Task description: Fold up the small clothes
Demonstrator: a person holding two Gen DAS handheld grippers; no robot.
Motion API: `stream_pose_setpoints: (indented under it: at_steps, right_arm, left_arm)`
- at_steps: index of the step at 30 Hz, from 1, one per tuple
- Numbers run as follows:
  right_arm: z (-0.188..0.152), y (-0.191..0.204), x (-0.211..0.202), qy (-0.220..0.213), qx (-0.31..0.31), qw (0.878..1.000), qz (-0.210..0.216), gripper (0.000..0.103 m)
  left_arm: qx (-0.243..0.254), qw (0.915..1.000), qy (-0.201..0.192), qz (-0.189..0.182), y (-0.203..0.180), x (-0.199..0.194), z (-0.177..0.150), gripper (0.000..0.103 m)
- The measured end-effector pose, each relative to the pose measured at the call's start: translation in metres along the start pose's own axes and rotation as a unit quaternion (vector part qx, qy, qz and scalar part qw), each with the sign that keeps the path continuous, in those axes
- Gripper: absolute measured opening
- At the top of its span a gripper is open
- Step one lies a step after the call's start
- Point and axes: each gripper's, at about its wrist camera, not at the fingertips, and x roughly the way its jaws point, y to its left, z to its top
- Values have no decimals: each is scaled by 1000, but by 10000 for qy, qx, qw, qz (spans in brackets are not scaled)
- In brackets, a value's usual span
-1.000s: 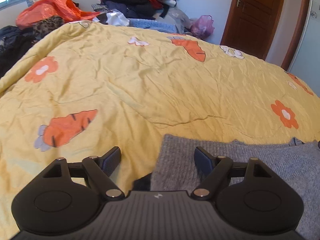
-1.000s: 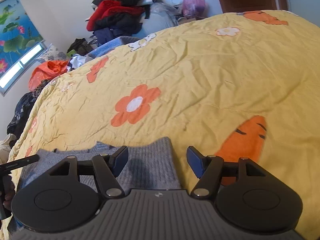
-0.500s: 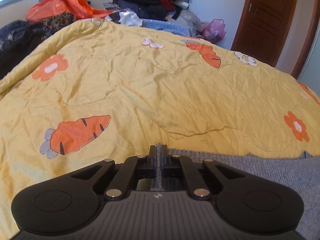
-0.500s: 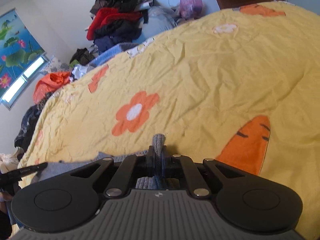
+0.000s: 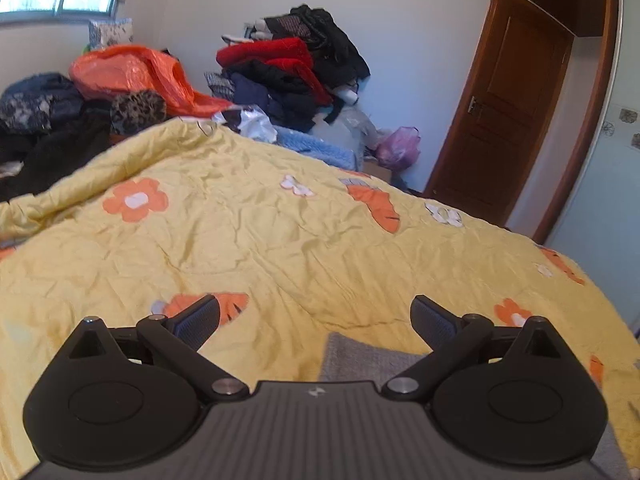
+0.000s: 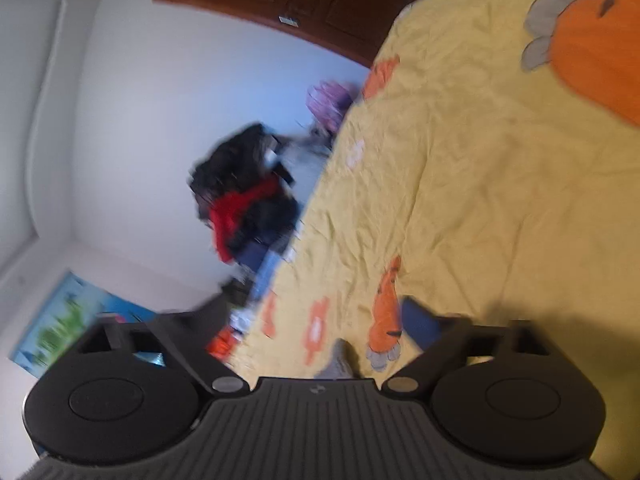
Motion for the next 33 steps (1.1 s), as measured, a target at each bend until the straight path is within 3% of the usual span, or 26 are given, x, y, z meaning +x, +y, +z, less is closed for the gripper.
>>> stream_pose_setpoints:
  at_steps: [1,3,6,10,15,18,22,24,28,33]
  right_arm:
    - [2,1,-8,-50,-75,9999,-50,75]
    - [5,4,-16,-141,-71,9997,-173,102]
    - [4,8,-17,-228,-84,9992,-315,102]
    - [-11,20,0,-7,-275,9984,-484,102]
    - [-61,48,35,627,-1093,9886,-822,103]
    - [-101,74,61,1001,-1995,9697,-994,103]
    - [-151,112,101,1415,-3142,9324,-1089,103]
    - [-167,123,122,1583,-3356,9226,-1053,103]
    - [-192,137,153,1780,-3477,9149,-1015,102]
    - [-226,151,171,1873,-4204,8807,-1118,103]
  left_arm:
    - [-35,10000,-36,-4,-1,-2,-2,103]
    - [-162,9998,-113,-47,-4,-4,-5,103]
    - [-229,9996,101,-153,-9,-4,-8,102]
    - [100,9999,-23,21,-19,-15,-19,102]
    - [-609,9976,329,-98,1,-28,-42,103]
    - [-462,9959,696,351,1,-29,-61,102]
    - [-59,9979,517,384,-18,-33,-67,102]
    - [114,9958,702,576,-31,-21,-64,102]
    - [353,9918,917,812,-47,1,-68,102]
    - [521,9875,1016,1087,-58,17,-73,102]
